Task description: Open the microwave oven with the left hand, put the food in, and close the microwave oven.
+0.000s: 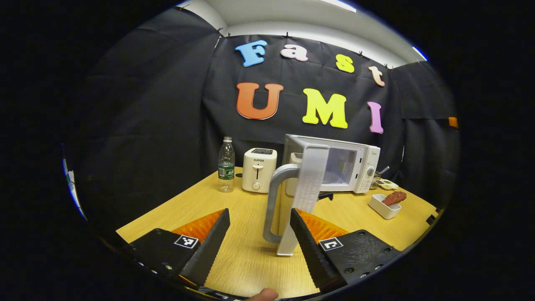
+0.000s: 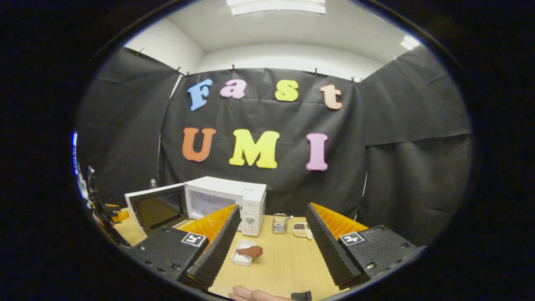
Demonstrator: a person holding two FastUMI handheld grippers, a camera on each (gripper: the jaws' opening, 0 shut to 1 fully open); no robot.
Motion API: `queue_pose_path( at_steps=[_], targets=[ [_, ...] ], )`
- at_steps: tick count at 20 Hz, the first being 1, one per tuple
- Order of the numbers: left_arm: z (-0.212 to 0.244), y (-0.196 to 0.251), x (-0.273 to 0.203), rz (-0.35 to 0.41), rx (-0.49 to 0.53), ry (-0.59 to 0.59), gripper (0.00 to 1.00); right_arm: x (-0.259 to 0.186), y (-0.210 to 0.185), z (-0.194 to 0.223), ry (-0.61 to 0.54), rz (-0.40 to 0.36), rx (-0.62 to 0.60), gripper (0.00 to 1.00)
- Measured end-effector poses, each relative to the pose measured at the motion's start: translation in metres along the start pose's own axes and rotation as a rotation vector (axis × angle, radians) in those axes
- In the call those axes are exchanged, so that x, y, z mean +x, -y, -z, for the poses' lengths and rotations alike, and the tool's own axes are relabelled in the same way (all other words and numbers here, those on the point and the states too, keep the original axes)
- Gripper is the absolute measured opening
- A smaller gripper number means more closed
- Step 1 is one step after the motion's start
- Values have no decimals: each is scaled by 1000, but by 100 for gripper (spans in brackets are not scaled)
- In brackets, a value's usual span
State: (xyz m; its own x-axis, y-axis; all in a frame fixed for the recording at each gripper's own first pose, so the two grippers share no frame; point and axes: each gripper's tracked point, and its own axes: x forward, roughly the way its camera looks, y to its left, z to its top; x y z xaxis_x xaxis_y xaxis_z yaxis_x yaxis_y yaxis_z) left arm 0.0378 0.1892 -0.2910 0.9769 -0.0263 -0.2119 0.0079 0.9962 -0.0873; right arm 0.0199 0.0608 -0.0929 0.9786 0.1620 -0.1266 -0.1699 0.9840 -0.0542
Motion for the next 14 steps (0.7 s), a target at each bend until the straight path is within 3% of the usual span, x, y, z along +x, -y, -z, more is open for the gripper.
queue_pose_path(
  at_steps=[1, 2, 3, 14],
  targets=[
    [-9, 0, -9, -22, 5, 14, 93, 8, -2, 5, -13, -5, -7, 93],
    [-20, 0, -15, -45, 8, 28, 93, 17, -4, 9, -29, -10, -9, 100],
    [-30, 4, -21, -55, 9, 45, 93, 26, -4, 14, -45, -15, -8, 94],
    [-162, 102, -55, -106, 74, 189, 92, 149, 26, 100, -330, -70, 88, 96]
  ],
)
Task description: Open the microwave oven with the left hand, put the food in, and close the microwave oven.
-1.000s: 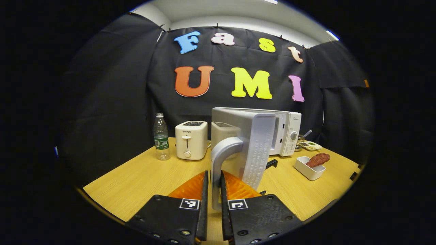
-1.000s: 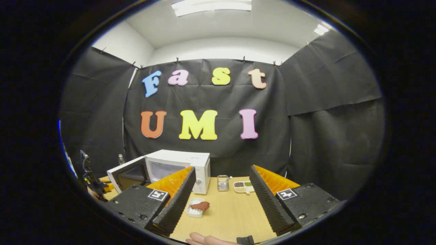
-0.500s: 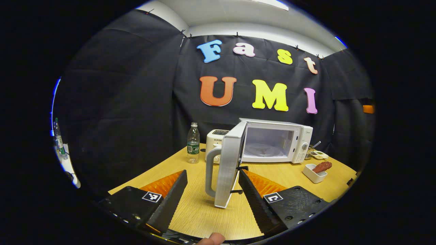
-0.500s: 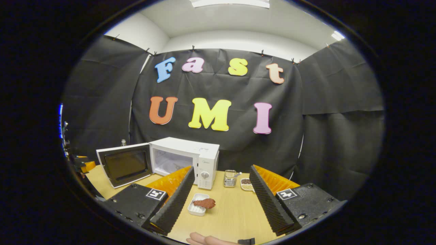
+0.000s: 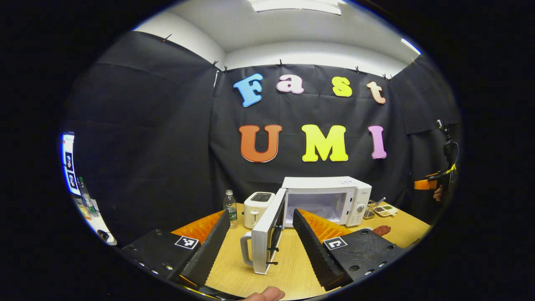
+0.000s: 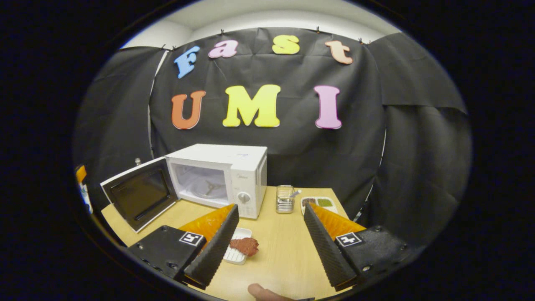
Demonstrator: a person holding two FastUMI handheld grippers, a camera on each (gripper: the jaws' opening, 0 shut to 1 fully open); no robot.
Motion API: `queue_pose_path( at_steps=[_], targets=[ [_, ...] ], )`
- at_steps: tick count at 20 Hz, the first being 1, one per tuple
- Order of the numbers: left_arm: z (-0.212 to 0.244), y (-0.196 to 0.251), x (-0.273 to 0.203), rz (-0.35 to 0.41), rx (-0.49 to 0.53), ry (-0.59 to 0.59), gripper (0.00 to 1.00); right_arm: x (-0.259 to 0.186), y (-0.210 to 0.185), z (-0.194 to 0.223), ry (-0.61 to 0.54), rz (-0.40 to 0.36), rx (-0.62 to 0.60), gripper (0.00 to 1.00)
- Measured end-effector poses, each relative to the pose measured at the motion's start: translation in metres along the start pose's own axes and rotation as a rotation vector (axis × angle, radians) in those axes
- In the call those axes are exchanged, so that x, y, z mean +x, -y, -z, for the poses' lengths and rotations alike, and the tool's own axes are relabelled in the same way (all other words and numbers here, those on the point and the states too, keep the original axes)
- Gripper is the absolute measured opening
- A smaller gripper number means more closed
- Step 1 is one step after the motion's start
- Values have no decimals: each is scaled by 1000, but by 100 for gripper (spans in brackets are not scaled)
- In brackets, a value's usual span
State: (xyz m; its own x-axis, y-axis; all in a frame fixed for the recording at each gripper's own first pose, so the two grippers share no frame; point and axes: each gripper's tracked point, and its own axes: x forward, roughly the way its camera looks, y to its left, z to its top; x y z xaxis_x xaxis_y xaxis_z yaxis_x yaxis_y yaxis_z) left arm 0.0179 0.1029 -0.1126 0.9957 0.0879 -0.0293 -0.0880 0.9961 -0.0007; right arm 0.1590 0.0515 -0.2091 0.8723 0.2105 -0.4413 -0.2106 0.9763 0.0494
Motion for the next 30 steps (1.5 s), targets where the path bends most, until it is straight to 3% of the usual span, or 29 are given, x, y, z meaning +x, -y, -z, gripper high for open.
queue_pose_path(
  at_steps=[2, 7, 8, 9, 10, 15, 21, 22, 23, 25, 26, 27, 28, 30],
  targets=[
    [-15, 28, 3, 42, -25, 8, 92, 25, 5, 19, -93, -38, 25, 100],
    [-40, 65, 14, 73, -49, 55, 93, 67, -2, 67, -304, -182, 125, 87],
    [-46, 72, 16, 86, -56, 62, 93, 72, -5, 78, -342, -210, 142, 95],
    [-49, 76, 19, 91, -59, 67, 93, 77, -7, 87, -382, -234, 162, 95],
    [-51, 78, 20, 88, -60, 68, 93, 81, -9, 96, -417, -256, 190, 83],
    [-49, 92, 26, 106, -48, 63, 92, 96, -24, 136, -551, -363, 330, 77],
    [-42, 95, 25, 72, 81, 54, 93, 101, -49, 160, -650, -518, 462, 51],
    [-42, 97, 24, 78, 76, 52, 87, 102, -52, 164, -666, -531, 480, 48],
    [-42, 98, 25, 85, 68, 51, 94, 101, -55, 168, -685, -541, 498, 46],
    [-41, 95, 24, 87, 55, 50, 94, 102, -58, 170, -694, -559, 534, 37],
    [-41, 92, 24, 82, 53, 49, 94, 102, -61, 173, -697, -554, 555, 14],
    [-40, 90, 22, 80, 51, 48, 94, 100, -57, 170, -692, -548, 550, 9],
    [-40, 89, 21, 80, 51, 48, 94, 98, -57, 169, -678, -541, 522, 13],
    [-40, 87, 19, 83, 47, 53, 94, 93, -54, 163, -621, -507, 432, 12]
  ],
)
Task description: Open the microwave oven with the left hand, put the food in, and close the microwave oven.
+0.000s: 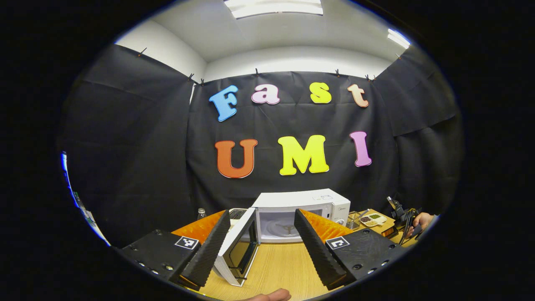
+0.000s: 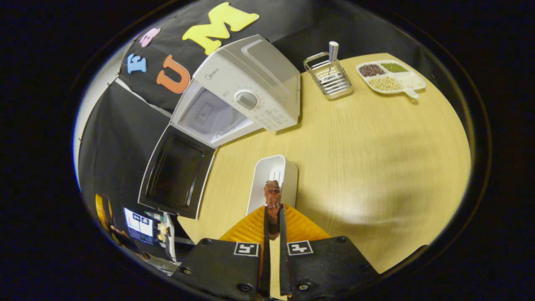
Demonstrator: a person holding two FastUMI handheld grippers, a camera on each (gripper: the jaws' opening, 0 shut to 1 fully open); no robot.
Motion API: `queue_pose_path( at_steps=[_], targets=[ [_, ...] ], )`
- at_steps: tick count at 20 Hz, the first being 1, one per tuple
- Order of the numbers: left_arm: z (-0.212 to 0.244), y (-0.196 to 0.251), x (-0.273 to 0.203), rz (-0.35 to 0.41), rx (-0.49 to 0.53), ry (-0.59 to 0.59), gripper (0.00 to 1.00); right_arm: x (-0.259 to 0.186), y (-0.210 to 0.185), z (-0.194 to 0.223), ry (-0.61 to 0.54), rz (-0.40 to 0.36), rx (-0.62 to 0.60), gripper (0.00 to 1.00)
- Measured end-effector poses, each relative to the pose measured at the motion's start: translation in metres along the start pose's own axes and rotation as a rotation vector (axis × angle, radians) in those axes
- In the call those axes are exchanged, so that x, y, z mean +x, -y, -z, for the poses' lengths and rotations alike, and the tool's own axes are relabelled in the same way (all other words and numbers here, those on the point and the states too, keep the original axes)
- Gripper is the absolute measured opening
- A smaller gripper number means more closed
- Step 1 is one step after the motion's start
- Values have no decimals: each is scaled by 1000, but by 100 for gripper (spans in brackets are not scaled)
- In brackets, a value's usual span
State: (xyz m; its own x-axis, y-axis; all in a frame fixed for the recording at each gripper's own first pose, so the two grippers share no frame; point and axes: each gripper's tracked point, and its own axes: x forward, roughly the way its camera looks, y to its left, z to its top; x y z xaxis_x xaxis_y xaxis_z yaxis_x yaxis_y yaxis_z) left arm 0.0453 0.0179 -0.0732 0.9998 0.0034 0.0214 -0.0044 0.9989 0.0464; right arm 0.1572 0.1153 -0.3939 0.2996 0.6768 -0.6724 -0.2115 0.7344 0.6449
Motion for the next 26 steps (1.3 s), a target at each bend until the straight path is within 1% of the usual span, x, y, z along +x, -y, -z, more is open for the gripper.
queue_pose_path(
  at_steps=[1, 2, 3, 4, 5, 6, 7, 8, 9, 10, 11, 12, 13, 14, 15, 17, 18, 19, 20, 23, 25, 26],
  targets=[
    [0, -1, 0, 3, -3, 1, 94, -6, -2, -4, 27, 39, -56, 12],
    [1, -1, 0, 8, -6, 1, 94, -11, -5, -7, 56, 77, -118, 2],
    [3, -2, -1, 9, -10, -3, 94, -17, -10, -9, 85, 114, -183, 2],
    [5, -4, -2, 2, -16, -1, 84, -24, -15, -12, 108, 147, -240, 2],
    [5, -7, -2, -4, -18, 1, 94, -29, -22, -12, 129, 179, -300, 12],
    [6, -10, -4, -10, -21, 2, 94, -32, -28, -14, 154, 209, -355, 12],
    [8, -12, -4, -13, -26, 3, 94, -34, -33, -17, 183, 246, -394, 3],
    [10, -13, -4, -11, -31, 1, 94, -36, -38, -22, 214, 284, -432, 3],
    [11, -15, -5, -10, -36, -2, 84, -37, -46, -28, 253, 320, -476, 3],
    [13, -18, -7, -11, -42, -4, 84, -36, -53, -33, 287, 347, -510, 12],
    [14, -20, -9, -7, -47, -6, 84, -35, -62, -37, 315, 362, -530, 12],
    [14, -23, -11, -5, -51, -7, 94, -30, -73, -42, 341, 364, -543, 12],
    [17, -25, -13, -3, -53, -11, 94, -24, -84, -45, 363, 357, -543, 3],
    [17, -28, -15, 2, -51, -9, 94, -18, -95, -49, 391, 351, -529, 4],
    [17, -31, -17, 2, -50, -4, 94, -8, -103, -56, 419, 350, -518, 12],
    [22, -37, -19, -2, -56, -12, 94, 13, -122, -67, 459, 345, -492, 12],
    [25, -40, -19, -3, -59, -17, 94, 24, -134, -71, 475, 331, -479, 4],
    [26, -44, -21, -5, -61, -24, 94, 37, -143, -77, 489, 322, -458, 4],
    [28, -48, -23, -10, -58, -27, 94, 51, -151, -82, 502, 315, -430, 12],
    [25, -59, -27, -31, -55, -7, 94, 91, -168, -96, 550, 316, -318, 12],
    [27, -63, -30, -33, -63, -3, 94, 119, -173, -105, 593, 333, -238, 11],
    [27, -65, -31, -34, -65, 1, 94, 135, -177, -111, 611, 330, -199, 11]
  ],
)
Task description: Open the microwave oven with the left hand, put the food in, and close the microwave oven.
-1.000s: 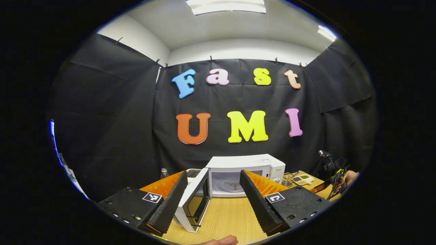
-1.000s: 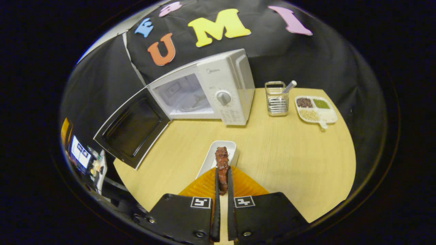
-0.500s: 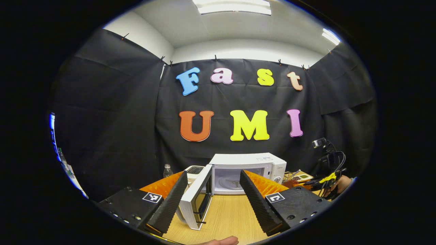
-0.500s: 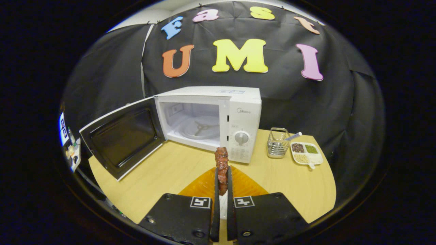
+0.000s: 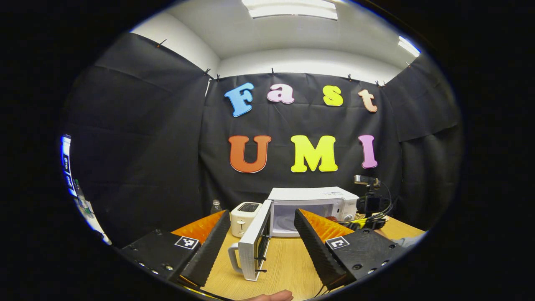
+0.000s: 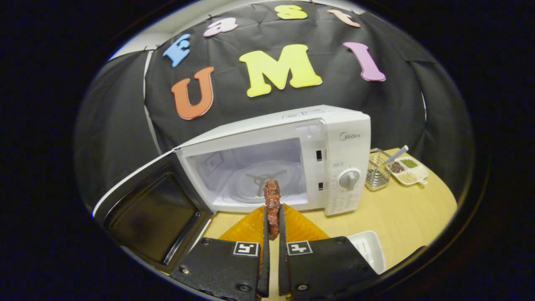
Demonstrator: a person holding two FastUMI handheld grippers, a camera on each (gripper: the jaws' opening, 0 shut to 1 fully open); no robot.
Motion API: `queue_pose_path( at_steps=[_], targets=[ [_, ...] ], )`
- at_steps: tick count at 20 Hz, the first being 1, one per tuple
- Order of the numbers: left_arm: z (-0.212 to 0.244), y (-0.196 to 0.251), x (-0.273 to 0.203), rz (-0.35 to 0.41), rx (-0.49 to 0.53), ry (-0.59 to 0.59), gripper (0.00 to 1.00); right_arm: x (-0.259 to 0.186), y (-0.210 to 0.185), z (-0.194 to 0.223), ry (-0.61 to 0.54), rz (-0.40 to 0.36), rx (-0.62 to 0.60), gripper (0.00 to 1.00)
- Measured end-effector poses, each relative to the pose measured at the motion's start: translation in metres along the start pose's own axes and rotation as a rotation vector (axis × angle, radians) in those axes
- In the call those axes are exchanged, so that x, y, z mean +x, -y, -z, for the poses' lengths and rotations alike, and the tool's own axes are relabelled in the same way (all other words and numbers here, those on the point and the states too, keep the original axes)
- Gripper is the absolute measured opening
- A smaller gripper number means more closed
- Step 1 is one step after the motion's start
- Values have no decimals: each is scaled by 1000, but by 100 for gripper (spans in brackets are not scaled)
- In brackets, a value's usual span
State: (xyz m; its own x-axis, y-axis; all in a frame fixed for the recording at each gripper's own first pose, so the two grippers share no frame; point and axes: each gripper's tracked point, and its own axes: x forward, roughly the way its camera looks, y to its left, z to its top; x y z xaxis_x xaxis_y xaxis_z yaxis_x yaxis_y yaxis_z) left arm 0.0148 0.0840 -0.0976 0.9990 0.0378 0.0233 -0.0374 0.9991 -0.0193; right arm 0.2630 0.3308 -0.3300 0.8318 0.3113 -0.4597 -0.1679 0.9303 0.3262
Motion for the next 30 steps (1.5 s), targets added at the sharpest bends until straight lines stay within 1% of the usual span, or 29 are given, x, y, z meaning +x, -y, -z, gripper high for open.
queue_pose_path(
  at_steps=[3, 5, 8, 10, 11, 12, 13, 14, 16, 17, 18, 19, 20, 22, 23, 24, 25, 26, 27, 28, 29, 30],
  targets=[
    [4, -6, -2, -8, 9, -11, 94, 44, -23, 10, 23, 19, 110, 12],
    [7, -9, 0, -23, 22, -18, 94, 72, -30, 16, 29, 46, 210, 12],
    [15, -6, 1, -18, 37, -38, 94, 112, -32, 23, 27, 101, 345, 12],
    [21, -5, 1, -16, 41, -57, 94, 133, -37, 22, 44, 94, 442, 12],
    [25, -4, 2, -16, 43, -69, 94, 140, -38, 22, 57, 103, 484, 5],
    [29, -3, 3, -15, 45, -78, 94, 149, -38, 22, 66, 107, 521, 13],
    [32, -3, 4, -13, 49, -89, 94, 157, -39, 23, 72, 110, 555, 5],
    [34, -2, 4, -11, 55, -97, 94, 165, -40, 25, 76, 112, 583, 13],
    [39, -5, 4, -21, 82, -115, 94, 178, -40, 28, 83, 113, 618, 14],
    [40, -7, 7, -28, 94, -118, 95, 183, -39, 26, 96, 102, 622, 9],
    [40, -8, 6, -29, 102, -116, 95, 188, -39, 25, 105, 101, 615, 15],
    [40, -6, 6, -26, 104, -114, 95, 190, -38, 24, 111, 104, 604, 10],
    [42, -6, 7, -23, 102, -116, 95, 193, -37, 22, 114, 107, 592, 15],
    [47, -10, 9, -26, 92, -123, 95, 195, -37, 22, 123, 108, 574, 15],
    [51, -13, 11, -33, 83, -131, 94, 196, -37, 21, 124, 104, 555, 10],
    [55, -15, 13, -38, 73, -141, 95, 197, -37, 21, 128, 104, 538, 15],
    [57, -17, 13, -41, 64, -150, 95, 198, -38, 21, 129, 102, 524, 10],
    [59, -16, 12, -36, 60, -157, 95, 198, -36, 24, 112, 116, 505, 11],
    [61, -15, 10, -26, 55, -165, 95, 197, -37, 21, 106, 127, 456, 13],
    [61, -14, 8, -14, 52, -165, 95, 195, -37, 21, 104, 148, 384, 24],
    [61, -16, 5, -9, 54, -162, 95, 192, -34, 18, 102, 187, 304, 35],
    [60, -20, 4, -12, 57, -158, 95, 189, -30, 19, 94, 227, 233, 55]
  ],
)
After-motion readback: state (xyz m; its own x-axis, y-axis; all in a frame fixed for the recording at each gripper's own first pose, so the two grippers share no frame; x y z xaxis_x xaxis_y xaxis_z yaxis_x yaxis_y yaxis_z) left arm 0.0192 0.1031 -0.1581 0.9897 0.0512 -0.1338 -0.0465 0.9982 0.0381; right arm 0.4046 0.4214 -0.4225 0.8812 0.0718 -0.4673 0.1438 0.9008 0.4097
